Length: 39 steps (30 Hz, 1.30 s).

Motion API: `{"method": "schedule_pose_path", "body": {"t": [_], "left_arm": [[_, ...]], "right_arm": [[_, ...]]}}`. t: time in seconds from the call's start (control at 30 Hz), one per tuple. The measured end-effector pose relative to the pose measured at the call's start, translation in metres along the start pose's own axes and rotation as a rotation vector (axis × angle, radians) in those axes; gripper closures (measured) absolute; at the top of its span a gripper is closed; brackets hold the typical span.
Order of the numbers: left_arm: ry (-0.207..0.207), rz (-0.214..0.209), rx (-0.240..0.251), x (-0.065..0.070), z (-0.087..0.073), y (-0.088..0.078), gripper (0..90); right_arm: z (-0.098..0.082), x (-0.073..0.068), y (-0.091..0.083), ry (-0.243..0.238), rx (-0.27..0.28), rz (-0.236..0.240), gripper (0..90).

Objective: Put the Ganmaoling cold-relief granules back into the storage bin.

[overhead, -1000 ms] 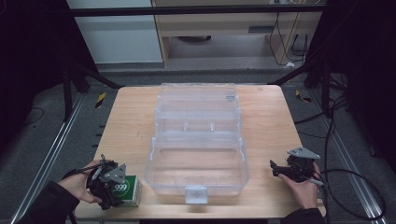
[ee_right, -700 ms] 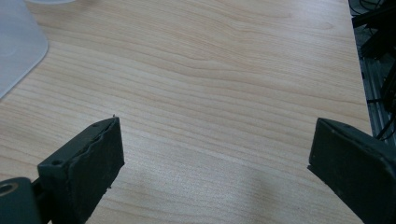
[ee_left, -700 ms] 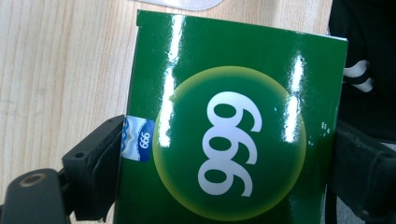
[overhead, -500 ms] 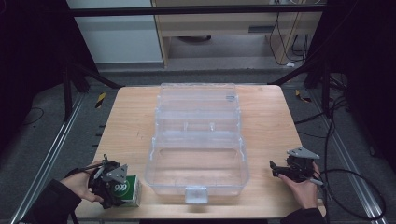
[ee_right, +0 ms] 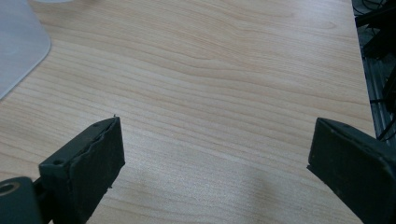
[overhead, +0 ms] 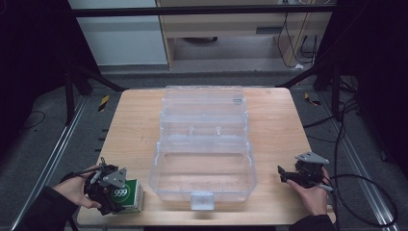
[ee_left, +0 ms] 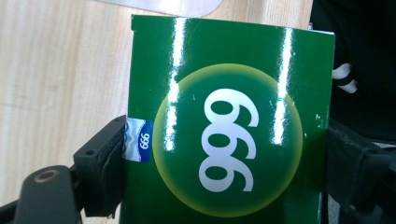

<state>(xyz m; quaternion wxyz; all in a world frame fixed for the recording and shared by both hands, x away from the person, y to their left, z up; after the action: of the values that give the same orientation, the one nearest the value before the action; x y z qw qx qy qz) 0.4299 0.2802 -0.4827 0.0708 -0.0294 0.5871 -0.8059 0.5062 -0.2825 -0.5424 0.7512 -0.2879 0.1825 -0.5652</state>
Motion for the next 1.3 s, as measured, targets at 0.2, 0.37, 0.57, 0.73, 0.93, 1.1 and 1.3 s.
{"method": "schedule_pose_path", "body": {"t": [0.2,0.37,0.57,0.73,0.93,1.1,1.3], "left_arm": [[-0.003,0.04,0.018,-0.005,0.005,-0.021,14.1],[0.003,0.068,0.03,-0.008,0.012,-0.038,14.2],[0.021,0.081,0.036,-0.011,0.022,-0.052,14.3],[0.025,0.097,0.036,-0.016,0.029,-0.066,14.4],[0.042,0.104,0.053,-0.018,0.041,-0.08,14.5],[0.051,0.108,0.057,-0.021,0.05,-0.083,14.6],[0.052,0.118,0.063,-0.025,0.061,-0.087,14.7]], "right_arm": [[0.0,0.0,0.0,0.002,0.002,-0.002,3.8],[0.0,0.0,0.0,0.003,0.001,-0.001,3.8],[0.0,0.0,0.0,0.002,-0.001,0.002,3.8],[0.0,0.0,0.0,0.001,0.001,0.003,3.8],[0.0,0.0,0.0,0.001,0.003,0.001,3.8],[0.001,0.0,0.0,0.003,0.003,0.002,3.8],[0.001,0.0,0.0,0.005,0.003,0.003,3.8]]}}
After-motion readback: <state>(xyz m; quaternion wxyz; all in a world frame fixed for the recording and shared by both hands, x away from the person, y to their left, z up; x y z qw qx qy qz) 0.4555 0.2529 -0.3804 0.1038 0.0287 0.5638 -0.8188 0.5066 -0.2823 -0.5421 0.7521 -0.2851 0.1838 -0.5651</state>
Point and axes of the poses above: each handheld gripper's, and its own axes: y roughly forward along the jaws, z roughly out of its top, x roughly to its right, the point moved 8 cm from there along y, roughly forward along the jaws, and after that the axes turned 2 degrees about z, right-handed, at the moved point
